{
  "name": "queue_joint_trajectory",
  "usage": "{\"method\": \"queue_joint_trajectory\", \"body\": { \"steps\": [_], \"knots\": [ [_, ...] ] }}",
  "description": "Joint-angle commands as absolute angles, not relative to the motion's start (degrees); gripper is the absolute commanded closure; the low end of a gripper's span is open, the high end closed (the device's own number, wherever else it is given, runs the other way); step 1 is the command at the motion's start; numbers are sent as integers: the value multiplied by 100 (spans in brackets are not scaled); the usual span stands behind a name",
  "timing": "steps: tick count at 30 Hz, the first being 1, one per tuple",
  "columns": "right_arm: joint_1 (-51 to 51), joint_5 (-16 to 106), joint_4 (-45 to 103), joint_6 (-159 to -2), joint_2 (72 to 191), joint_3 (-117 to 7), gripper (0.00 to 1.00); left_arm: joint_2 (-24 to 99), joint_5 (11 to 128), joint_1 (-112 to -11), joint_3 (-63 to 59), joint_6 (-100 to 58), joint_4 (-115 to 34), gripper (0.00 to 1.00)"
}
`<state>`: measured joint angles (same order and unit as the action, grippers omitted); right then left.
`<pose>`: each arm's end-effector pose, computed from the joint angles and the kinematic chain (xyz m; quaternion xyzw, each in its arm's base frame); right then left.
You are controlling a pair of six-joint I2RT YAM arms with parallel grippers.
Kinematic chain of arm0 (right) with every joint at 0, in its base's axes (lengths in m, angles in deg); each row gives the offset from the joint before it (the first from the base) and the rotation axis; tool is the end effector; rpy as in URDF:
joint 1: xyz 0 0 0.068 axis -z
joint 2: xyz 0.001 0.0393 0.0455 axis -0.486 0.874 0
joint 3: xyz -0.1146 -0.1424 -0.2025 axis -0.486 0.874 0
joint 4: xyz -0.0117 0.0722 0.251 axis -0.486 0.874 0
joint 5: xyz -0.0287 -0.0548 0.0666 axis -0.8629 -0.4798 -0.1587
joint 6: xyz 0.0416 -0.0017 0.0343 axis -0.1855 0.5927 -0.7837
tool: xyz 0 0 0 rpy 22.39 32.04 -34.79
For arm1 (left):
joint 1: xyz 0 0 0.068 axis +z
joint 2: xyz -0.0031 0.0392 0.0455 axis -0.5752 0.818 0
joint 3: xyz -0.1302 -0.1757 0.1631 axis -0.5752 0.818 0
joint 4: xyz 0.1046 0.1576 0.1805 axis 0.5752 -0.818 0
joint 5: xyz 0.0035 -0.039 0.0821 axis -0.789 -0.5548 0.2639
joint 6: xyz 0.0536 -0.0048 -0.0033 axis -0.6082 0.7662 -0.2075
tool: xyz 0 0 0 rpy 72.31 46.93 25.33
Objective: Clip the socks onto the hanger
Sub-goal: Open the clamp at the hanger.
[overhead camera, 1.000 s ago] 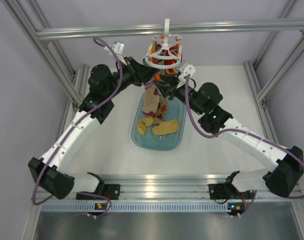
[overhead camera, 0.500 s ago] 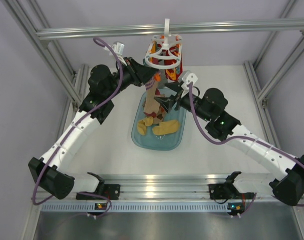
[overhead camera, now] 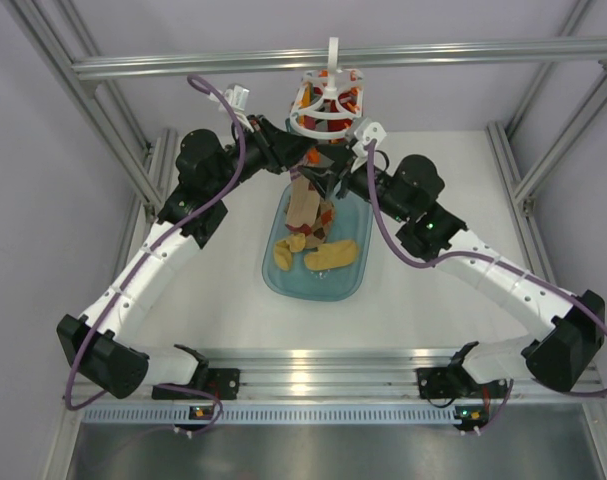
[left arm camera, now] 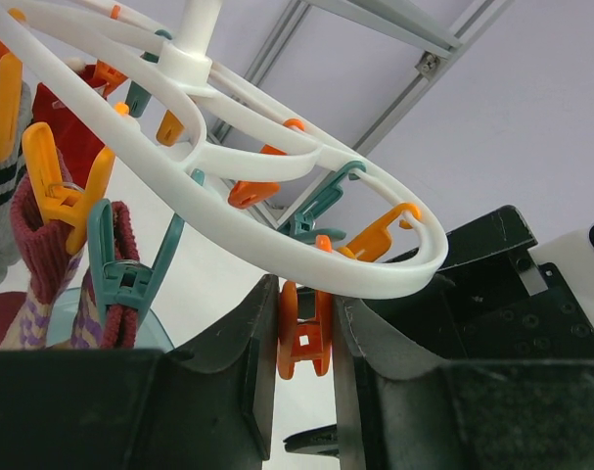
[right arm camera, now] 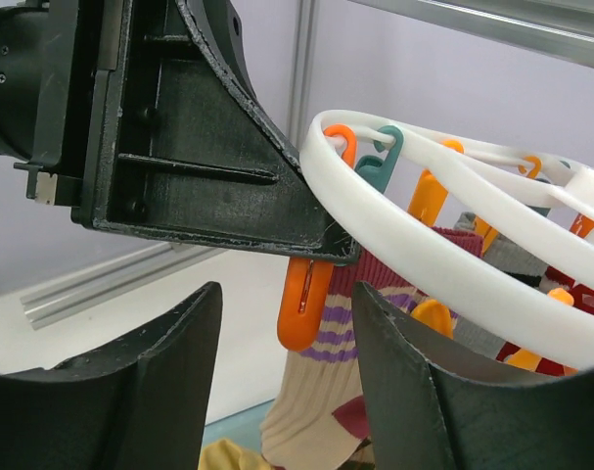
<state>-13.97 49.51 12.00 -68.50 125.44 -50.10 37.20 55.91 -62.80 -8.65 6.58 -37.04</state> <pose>0.2207 0.2161 0.4306 -0.3297 0.5398 0.3143 0.7079 0.2596 -0.1512 0.4602 0.0782 0.6484 -0.5138 0.5563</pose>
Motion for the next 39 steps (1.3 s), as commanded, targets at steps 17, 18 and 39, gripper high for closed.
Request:
{"method": "queue_joint_trajectory", "body": {
  "steps": [17,18,39],
  "knots": [
    [-1364,4722,920,-6732,12717,-5385,100,3592,5648,-6201,-954,759,-3776,100],
    [-1364,4704,929,-6758,12699,-5368,100,3592,5744,-6184,-971,785,-3794,98],
    [-1364,4713,823,-6969,12532,-4998,100,3513,6167,-5911,-1033,1278,-3390,72]
  ]
}}
